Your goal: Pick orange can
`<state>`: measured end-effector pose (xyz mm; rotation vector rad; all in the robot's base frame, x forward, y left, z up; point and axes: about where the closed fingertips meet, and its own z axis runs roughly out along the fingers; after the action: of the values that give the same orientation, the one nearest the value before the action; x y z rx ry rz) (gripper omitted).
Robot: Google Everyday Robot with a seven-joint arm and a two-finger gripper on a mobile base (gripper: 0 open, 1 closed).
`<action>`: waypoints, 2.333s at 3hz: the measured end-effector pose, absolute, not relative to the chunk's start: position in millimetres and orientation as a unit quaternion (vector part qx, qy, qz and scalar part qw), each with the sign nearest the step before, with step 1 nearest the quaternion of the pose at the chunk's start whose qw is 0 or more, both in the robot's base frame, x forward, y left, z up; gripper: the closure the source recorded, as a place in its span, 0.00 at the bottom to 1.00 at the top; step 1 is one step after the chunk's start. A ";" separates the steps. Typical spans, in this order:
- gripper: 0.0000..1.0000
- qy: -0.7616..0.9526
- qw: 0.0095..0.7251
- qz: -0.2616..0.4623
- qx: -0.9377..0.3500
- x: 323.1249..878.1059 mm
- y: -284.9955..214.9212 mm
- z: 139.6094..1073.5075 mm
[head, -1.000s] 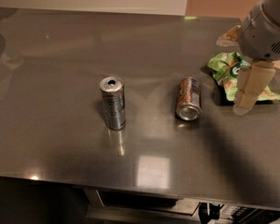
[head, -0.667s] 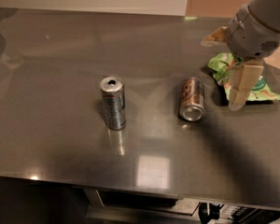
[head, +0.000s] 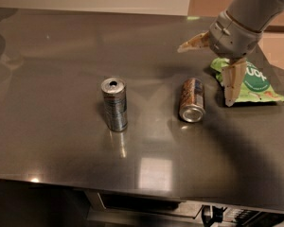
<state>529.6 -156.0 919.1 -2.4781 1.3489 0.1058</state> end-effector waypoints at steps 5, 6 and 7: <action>0.16 0.238 0.064 0.020 -0.969 535.3 -136.6 847.8; 0.36 0.220 0.039 0.014 -0.975 532.7 -136.8 845.2; 0.60 0.206 0.021 0.012 -0.978 534.4 -136.7 850.1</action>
Offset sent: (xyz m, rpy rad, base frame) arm 0.0037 0.0106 -0.0546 -0.1080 0.0538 0.4331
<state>534.4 -136.7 850.1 -3.0330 0.6389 0.0377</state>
